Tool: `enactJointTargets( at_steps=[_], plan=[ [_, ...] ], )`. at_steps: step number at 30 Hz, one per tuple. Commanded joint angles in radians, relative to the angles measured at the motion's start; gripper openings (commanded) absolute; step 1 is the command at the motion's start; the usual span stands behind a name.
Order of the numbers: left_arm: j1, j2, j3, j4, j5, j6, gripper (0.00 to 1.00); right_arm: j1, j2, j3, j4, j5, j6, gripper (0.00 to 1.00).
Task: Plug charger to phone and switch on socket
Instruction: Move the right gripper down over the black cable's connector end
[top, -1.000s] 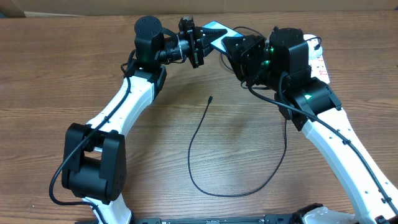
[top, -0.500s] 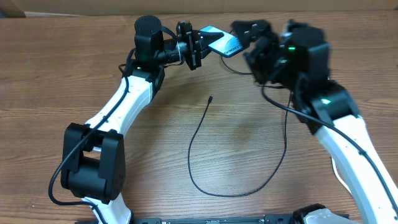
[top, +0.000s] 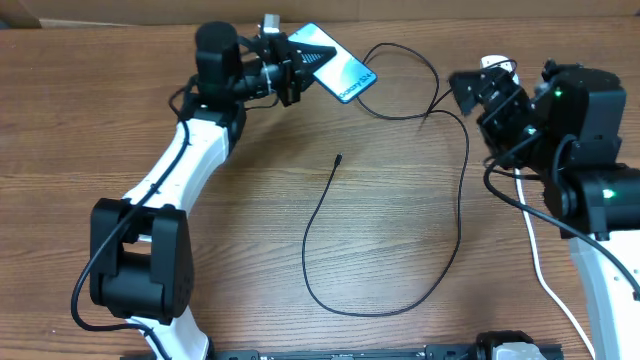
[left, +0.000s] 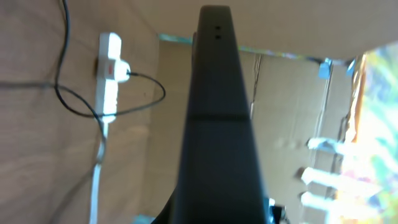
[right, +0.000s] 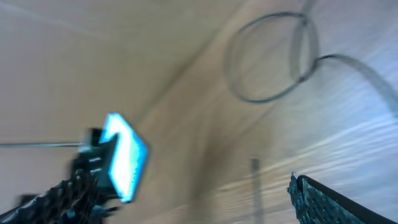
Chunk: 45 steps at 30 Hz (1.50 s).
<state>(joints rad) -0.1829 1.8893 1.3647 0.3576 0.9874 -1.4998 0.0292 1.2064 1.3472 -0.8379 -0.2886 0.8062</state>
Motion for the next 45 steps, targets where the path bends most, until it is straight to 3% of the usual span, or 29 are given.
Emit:
enactJointTargets(
  at_steps=[1, 6, 13, 14, 19, 26, 31, 34, 39, 45],
  plan=[
    [0.037, -0.026, 0.013, 0.010, 0.089, 0.224, 0.04, -0.050, -0.004, 0.017, -0.037, -0.024, -0.185, 1.00],
    [0.072, -0.026, 0.013, 0.010, 0.198, 0.383, 0.04, -0.061, -0.002, 0.016, -0.121, -0.056, -0.315, 1.00],
    [0.073, -0.026, 0.013, 0.013, 0.318, 0.426, 0.04, -0.061, 0.068, 0.015, -0.225, -0.053, -0.390, 1.00],
    [0.073, -0.026, 0.013, 0.013, 0.333, 0.388, 0.04, -0.061, 0.090, 0.015, -0.241, -0.053, -0.392, 1.00],
    [0.071, -0.026, 0.013, 0.019, 0.354, -0.044, 0.04, -0.061, 0.195, 0.015, -0.270, -0.086, -0.388, 1.00],
    [0.105, -0.025, 0.013, -0.053, 0.285, -0.093, 0.04, -0.010, 0.285, -0.006, -0.275, -0.146, -0.494, 1.00],
    [0.163, -0.025, 0.013, -0.141, 0.187, 0.080, 0.04, 0.109, 0.338, -0.048, -0.192, -0.070, -0.441, 0.94],
    [0.190, -0.025, 0.013, -0.204, 0.171, 0.105, 0.04, 0.173, 0.361, -0.077, -0.152, 0.032, -0.339, 0.89],
    [0.235, -0.025, 0.013, -0.230, 0.166, 0.313, 0.04, 0.272, 0.386, -0.092, -0.092, 0.120, -0.268, 0.81],
    [0.242, -0.025, 0.013, -0.361, 0.150, 0.487, 0.04, 0.393, 0.460, -0.092, -0.024, 0.277, -0.181, 0.78]
  ],
)
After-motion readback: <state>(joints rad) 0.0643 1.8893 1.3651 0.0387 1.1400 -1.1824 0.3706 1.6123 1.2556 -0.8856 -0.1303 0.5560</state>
